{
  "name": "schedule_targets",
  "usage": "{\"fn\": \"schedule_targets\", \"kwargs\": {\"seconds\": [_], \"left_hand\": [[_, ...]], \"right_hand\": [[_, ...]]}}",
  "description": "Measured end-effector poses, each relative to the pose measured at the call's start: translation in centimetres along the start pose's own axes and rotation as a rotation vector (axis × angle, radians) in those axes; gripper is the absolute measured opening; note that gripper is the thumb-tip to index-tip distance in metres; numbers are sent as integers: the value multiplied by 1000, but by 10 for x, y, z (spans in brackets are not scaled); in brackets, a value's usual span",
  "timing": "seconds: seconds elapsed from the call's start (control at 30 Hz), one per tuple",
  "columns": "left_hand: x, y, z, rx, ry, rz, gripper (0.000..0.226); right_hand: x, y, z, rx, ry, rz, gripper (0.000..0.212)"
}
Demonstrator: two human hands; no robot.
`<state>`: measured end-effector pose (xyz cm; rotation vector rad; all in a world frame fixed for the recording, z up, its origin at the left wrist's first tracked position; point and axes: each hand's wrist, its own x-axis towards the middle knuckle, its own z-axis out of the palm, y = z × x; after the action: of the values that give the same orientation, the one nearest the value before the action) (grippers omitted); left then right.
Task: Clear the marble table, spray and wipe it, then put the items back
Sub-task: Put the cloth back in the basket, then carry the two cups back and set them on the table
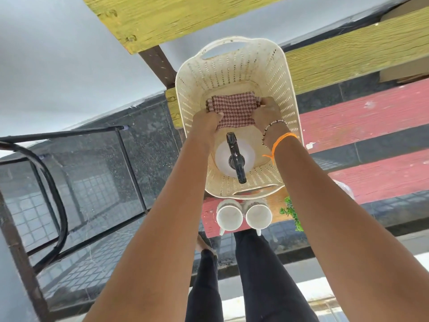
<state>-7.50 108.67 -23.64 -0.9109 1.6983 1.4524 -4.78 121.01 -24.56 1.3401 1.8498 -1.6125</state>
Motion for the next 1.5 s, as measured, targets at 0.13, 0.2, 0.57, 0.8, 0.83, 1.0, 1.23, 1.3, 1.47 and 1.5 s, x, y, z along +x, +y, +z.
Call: {"fn": "schedule_targets", "kwargs": {"seconds": [0.13,0.2,0.57,0.8,0.83,1.0,1.23,1.3,1.47,1.5], "left_hand": [[0,-8,-2,123,-74,54,23],[-13,-6,-7,148,-92,94,31],[-154,-55,-62,-54,96,290,26],[-170,-162,-83,218,34,28,14],[-168,-174,-83,261,21,-5,12],[-147,-219,-87,554,-124,-36,34],[-127,-241,-77,564,-233,7,27],[-123,-247,-76,558,-231,42,21],[-127,-243,-80,427,-144,96,28],[-134,-239,-85,405,-127,104,30]], "right_hand": [[-5,7,0,41,-54,-37,56],[-13,10,-5,23,-50,-49,55],[-158,42,-46,119,-29,-364,28],[-205,140,-48,-111,50,-176,16],[-206,156,-45,-138,65,-133,18],[-203,217,-23,-199,101,76,27],[-180,240,2,-58,93,199,18],[-177,242,2,-22,120,185,25],[-187,230,-1,62,147,120,37],[-193,226,1,73,143,101,38]]}}
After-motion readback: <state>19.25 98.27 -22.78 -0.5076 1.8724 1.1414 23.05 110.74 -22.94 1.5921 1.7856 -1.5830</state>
